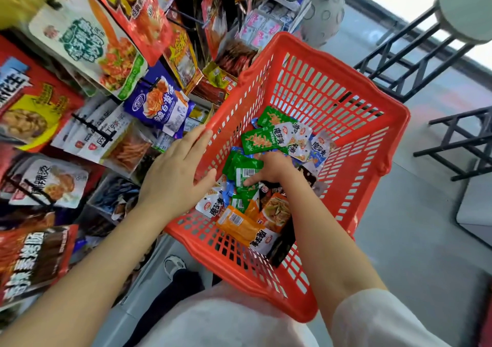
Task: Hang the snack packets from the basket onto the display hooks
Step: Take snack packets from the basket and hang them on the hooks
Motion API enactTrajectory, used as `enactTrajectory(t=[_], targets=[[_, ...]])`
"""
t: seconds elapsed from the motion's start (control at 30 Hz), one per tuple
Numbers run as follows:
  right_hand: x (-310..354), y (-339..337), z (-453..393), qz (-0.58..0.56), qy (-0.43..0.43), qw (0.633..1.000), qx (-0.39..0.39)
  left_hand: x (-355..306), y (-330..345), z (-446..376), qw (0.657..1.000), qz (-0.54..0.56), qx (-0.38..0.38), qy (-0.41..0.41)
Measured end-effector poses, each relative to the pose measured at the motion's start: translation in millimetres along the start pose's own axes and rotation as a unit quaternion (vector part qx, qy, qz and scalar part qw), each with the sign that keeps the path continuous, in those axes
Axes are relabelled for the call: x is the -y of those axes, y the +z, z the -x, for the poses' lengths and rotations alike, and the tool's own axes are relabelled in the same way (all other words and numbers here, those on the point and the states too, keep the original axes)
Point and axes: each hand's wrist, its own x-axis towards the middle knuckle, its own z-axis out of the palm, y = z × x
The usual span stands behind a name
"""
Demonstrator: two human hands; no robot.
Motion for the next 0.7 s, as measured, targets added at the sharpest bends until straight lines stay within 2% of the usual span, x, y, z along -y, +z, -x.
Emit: enactTrajectory(t=[0.1, 0.2, 0.3, 0.37, 0.47, 0.57, 0.7], targets=[[0.6, -3.4, 13.1, -0.108, 0.002, 0.994, -0.025, -1.0, -2.6, 0.2, 1.000, 0.003, 0.008, -0.005], [2.1, -16.9, 33.2, -0.285, 0.010, 0.952, -0.110, -2.6, -4.8, 0.0, 1.000, 0.009, 0.016, -0.003], [6.5, -38.8, 57.1, -0.396, -0.009, 0.894, -0.211, -2.4, -8.7, -1.0, 0.999, 0.050, 0.010, -0.010], [8.9, -50.1, 73.2, -0.478, -0.030, 0.838, -0.260, -5.1, -15.1, -3.8, 0.997, 0.070, 0.004, -0.016], [19.9, -56.4, 91.0, -0.583, -0.033, 0.763, -0.277, -21.4, -27.2, -8.5, 0.991, 0.130, -0.007, -0.033], [43.2, -57.8, 105.4, -0.639, -0.057, 0.717, -0.273, -51.4, -44.5, -10.3, 0.949, 0.304, 0.017, -0.076], [81.6, -59.1, 136.0, -0.648, -0.099, 0.700, -0.282, -74.7, -58.4, -13.8, 0.857, 0.504, 0.042, -0.099]])
